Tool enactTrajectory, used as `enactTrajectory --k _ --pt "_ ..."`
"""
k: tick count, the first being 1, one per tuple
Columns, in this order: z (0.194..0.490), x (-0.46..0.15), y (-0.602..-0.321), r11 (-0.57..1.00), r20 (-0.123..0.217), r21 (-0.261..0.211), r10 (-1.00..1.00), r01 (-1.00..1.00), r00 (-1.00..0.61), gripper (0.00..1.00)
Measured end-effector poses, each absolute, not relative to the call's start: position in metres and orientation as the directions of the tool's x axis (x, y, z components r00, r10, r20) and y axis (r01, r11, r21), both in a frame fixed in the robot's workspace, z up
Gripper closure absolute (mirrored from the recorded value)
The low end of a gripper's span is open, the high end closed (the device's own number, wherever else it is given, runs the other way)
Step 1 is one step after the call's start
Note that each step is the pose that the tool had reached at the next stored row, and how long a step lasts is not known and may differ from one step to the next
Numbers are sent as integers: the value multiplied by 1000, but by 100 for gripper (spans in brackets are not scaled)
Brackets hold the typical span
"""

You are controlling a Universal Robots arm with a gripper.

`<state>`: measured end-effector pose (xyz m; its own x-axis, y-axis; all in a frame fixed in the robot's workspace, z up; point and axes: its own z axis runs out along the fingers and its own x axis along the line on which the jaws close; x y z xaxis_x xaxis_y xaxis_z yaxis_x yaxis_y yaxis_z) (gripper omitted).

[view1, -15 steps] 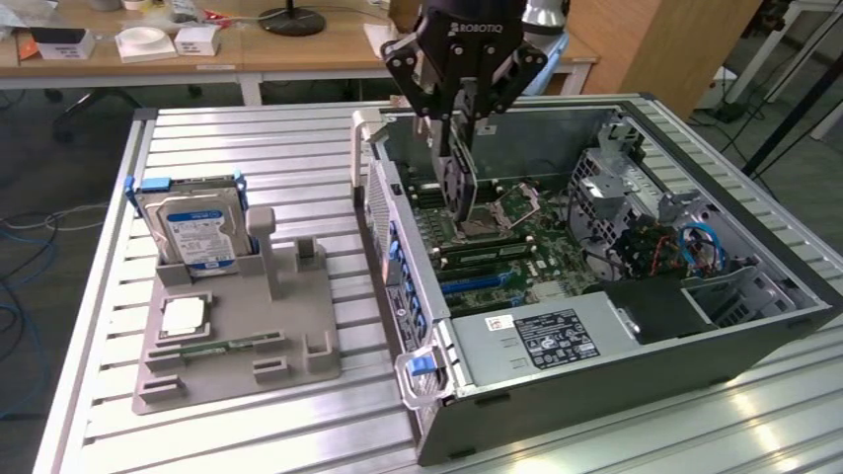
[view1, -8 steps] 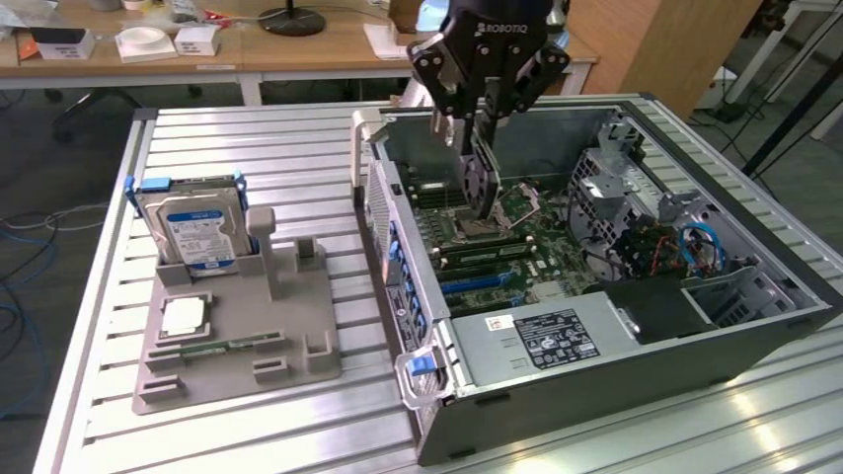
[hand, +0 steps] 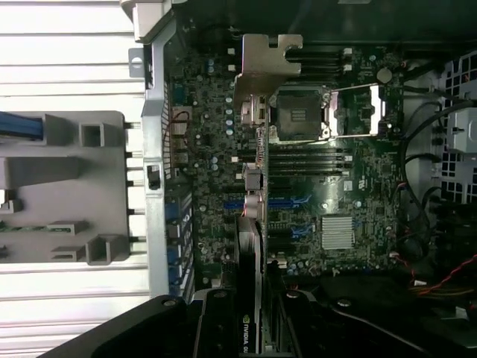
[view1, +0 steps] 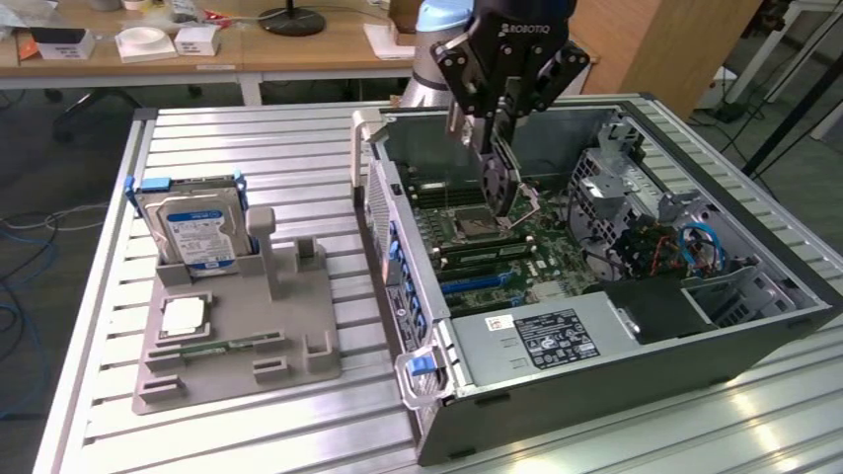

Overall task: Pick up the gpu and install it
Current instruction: 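Pick up the gpu and move the gpu toward the slot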

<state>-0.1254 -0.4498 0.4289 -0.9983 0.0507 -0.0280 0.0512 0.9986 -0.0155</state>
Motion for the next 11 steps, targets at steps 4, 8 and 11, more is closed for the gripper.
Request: enactTrajectory --k 4,8,11 --pt "429 -115 -450 999 -28 -16 49 49 -998 74" --pt "429 -105 -450 999 -28 -16 48 48 -998 74" --pt "429 -98 -450 999 -28 -16 46 47 -999 74"
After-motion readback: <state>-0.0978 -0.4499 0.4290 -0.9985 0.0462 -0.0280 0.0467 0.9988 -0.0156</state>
